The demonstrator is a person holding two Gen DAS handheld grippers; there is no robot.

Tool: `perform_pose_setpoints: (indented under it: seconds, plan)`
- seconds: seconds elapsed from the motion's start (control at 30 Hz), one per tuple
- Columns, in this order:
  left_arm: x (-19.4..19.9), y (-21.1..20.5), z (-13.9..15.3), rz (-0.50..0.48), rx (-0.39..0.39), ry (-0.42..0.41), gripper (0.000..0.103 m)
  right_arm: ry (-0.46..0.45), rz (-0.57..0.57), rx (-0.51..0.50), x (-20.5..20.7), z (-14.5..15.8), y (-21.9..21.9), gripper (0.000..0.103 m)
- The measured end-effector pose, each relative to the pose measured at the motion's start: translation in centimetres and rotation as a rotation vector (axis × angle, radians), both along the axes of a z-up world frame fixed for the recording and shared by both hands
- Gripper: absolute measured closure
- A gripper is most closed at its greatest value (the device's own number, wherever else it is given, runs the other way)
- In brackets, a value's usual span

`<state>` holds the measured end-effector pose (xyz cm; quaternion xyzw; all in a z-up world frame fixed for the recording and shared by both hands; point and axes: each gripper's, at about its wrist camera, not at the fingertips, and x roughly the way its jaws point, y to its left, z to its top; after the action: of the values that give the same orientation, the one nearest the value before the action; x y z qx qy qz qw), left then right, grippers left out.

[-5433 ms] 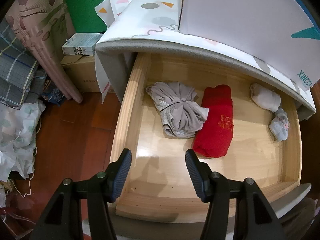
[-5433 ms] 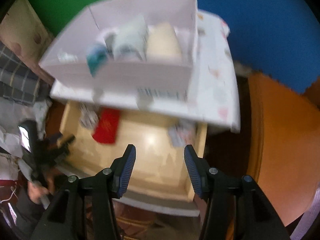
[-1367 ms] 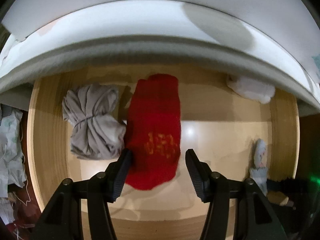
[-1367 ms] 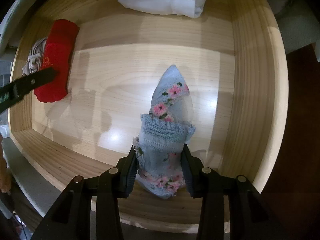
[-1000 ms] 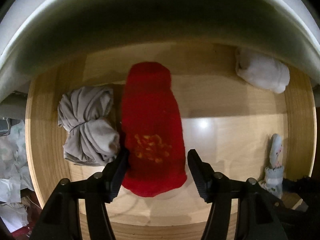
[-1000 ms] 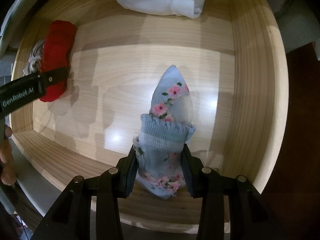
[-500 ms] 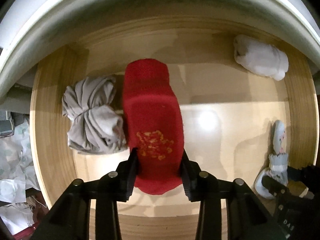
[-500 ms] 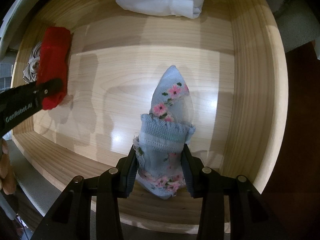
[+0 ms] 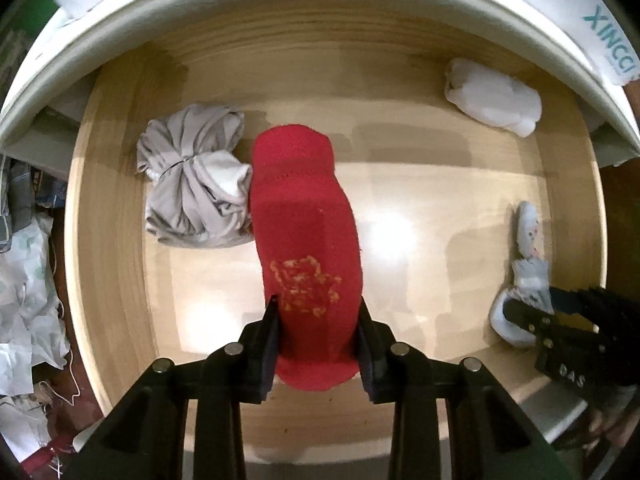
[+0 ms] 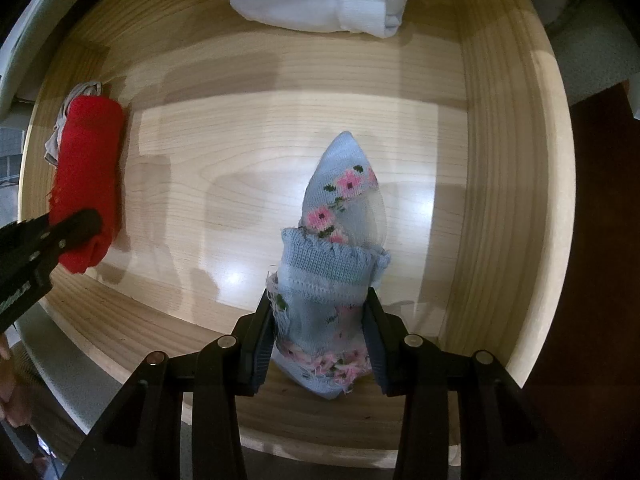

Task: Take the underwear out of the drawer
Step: 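Carry the red cloth into the white box and open the left gripper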

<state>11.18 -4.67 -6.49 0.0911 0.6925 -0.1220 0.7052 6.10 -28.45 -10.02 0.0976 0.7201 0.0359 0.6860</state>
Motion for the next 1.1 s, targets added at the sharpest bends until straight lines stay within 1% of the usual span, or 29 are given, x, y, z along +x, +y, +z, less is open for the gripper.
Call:
perform_pose_setpoints:
  seconds: [0.07,0.13,0.23,0.4,0.43,0.53,0.77,0.9,1.07,1.1]
  plan:
    - [-0.4,0.6,0.6,0.0,-0.012,-0.004,0.07,0.0,0.0,-0.001,0.0,0.1,0.0,0.065]
    - [-1.7,0.8,1.5,-0.001,-0.025,-0.009,0.07,-0.001,-0.001,-0.001,0.0,0.1,0.0,0.065]
    - [-2.2,1.7,2.7,-0.002,-0.039,-0.023,0.07,-0.001,0.0,-0.004,0.1,0.1,0.1,0.066]
    - [-3.1,1.9,5.3,-0.023,-0.053,-0.069,0.07,-0.002,0.0,-0.006,0.1,0.1,0.2,0.066]
    - [-2.9,1.2,5.5,-0.028,-0.051,-0.077,0.07,-0.002,0.0,-0.007,0.1,0.0,0.2,0.066]
    - [-3.4,2.0,6.6,-0.041,-0.067,-0.1,0.07,-0.003,0.0,-0.007,0.2,0.1,0.2,0.066]
    - [-4.2,3.3,10.6,-0.066,-0.118,-0.15,0.07,-0.003,0.0,-0.007,0.2,0.1,0.1,0.066]
    - [-4.7,3.4,12.5,-0.097,-0.119,-0.183,0.07,-0.003,0.001,-0.007,0.2,0.0,0.1,0.066]
    - [-5.7,3.6,15.7,-0.141,-0.147,-0.219,0.07,-0.003,0.0,-0.007,0.3,0.0,0.1,0.066]
    - [-5.7,3.6,16.0,-0.143,-0.152,-0.224,0.07,-0.003,0.0,-0.007,0.3,0.0,0.1,0.066]
